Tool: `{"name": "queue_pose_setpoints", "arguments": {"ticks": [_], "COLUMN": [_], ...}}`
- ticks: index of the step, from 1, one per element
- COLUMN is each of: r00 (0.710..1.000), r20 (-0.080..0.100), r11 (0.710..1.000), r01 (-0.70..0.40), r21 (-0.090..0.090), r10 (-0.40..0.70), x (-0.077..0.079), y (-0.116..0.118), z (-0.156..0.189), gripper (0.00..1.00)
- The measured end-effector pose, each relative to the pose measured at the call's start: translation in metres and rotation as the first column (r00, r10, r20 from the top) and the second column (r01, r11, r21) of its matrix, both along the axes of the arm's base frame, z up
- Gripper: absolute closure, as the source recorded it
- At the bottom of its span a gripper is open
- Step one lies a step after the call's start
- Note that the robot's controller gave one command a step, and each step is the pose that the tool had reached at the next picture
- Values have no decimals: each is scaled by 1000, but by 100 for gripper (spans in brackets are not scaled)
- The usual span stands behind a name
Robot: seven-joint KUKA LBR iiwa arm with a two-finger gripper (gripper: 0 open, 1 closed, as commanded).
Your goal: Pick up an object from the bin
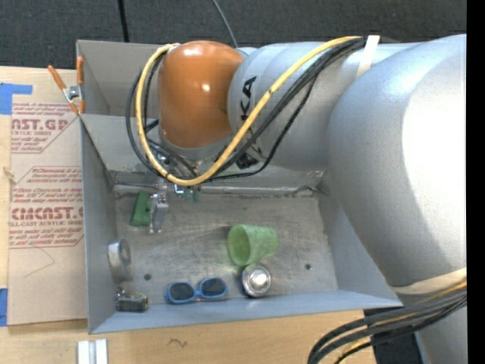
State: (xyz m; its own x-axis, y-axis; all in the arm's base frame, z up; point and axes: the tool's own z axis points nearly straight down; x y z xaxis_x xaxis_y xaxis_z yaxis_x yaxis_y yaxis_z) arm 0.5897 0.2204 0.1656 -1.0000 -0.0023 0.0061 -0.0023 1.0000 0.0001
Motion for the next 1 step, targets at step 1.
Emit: {"name": "queue_pose_setpoints", "arguments": {"ticks": [1], "r00": [1000], "r20": [22], "r11": [1000], "r01": [17], "r21": [7], "r10": [-17], "x": [3], "y": [11], "z": [-73], "gripper": [0]}}
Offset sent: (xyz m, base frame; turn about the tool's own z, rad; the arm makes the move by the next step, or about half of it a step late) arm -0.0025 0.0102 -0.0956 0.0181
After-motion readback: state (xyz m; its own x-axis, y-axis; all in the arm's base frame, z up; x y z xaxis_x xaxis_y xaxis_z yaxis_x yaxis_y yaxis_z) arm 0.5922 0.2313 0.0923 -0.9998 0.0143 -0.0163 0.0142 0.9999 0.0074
